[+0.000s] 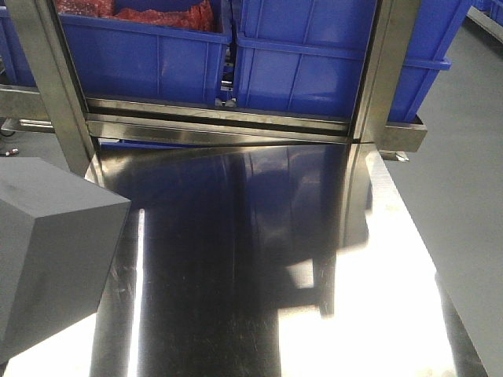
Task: Sort gray base to blue bin
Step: 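Hold the block in the left gripper while the base turns away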
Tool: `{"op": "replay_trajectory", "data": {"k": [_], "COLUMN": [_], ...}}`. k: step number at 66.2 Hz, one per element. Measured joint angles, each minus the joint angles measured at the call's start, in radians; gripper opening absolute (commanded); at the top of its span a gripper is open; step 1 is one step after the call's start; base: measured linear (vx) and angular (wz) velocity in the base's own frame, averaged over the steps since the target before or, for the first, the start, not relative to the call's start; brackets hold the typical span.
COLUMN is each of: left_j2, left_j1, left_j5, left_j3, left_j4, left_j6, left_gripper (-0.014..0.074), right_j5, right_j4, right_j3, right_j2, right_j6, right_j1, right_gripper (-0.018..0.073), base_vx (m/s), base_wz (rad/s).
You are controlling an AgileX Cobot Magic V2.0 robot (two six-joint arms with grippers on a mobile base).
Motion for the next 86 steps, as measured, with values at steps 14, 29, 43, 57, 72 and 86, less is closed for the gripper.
{"op": "replay_trajectory", "data": {"k": [14, 29, 43, 57, 72, 86], "left_j2": [0.000, 0.000, 0.000, 0.000, 0.000, 0.000], "left_j1": [0.000, 0.000, 0.000, 0.000, 0.000, 0.000], "left_j5": [0.000, 0.001, 0.001, 0.002, 0.002, 0.003], "left_j3": [0.000, 0.000, 0.000, 0.000, 0.000, 0.000], "left_j4": [0.000, 0.000, 0.000, 0.000, 0.000, 0.000], "left_j6": [0.000, 0.000, 0.000, 0.000, 0.000, 0.000], "left_gripper": [-0.0006, -0.0006, -0.0006, -0.0006, -0.0006, -0.0006], "right_j5": [0.000, 0.000, 0.000, 0.000, 0.000, 0.000], "right_j4": [0.000, 0.000, 0.000, 0.000, 0.000, 0.000], "right_j3": [0.000, 0.000, 0.000, 0.000, 0.000, 0.000], "right_j2": [0.000, 0.000, 0.000, 0.000, 0.000, 0.000], "right_j6": [0.000, 0.000, 0.000, 0.000, 0.000, 0.000], "right_j1": [0.000, 0.000, 0.000, 0.000, 0.000, 0.000], "right_gripper": [-0.0005, -0.0005, -0.0005, -0.0005, -0.0005, -0.0005], "base_vx": [0.00, 0.00, 0.00, -0.01, -0.06, -0.10], "base_wz": [0.00, 0.00, 0.00, -0.04, -0.23, -0.45]}}
